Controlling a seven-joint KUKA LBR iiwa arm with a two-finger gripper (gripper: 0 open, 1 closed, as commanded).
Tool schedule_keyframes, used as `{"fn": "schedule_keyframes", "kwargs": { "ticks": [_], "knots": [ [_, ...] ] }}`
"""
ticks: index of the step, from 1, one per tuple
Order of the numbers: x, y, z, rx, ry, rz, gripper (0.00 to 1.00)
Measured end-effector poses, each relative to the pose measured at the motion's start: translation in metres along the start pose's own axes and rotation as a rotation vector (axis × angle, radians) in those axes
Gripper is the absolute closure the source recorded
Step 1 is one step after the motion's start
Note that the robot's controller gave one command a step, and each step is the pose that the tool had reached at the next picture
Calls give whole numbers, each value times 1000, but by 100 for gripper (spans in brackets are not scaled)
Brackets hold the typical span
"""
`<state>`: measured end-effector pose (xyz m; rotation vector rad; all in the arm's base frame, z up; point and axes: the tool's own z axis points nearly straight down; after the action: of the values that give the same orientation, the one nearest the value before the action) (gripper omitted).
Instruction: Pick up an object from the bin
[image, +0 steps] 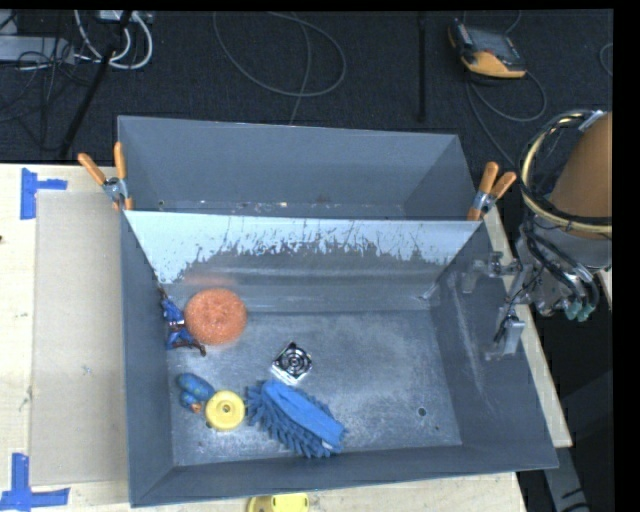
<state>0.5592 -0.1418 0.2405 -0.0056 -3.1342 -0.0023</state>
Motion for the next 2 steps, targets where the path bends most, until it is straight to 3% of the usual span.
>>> {"fn": "schedule_keyframes", "kwargs": {
  "ticks": [1, 2],
  "knots": [
    [-1, 1, -5, 1, -8, -3, 0],
    [16, 17, 45, 3, -13, -29, 0]
  ]
}}
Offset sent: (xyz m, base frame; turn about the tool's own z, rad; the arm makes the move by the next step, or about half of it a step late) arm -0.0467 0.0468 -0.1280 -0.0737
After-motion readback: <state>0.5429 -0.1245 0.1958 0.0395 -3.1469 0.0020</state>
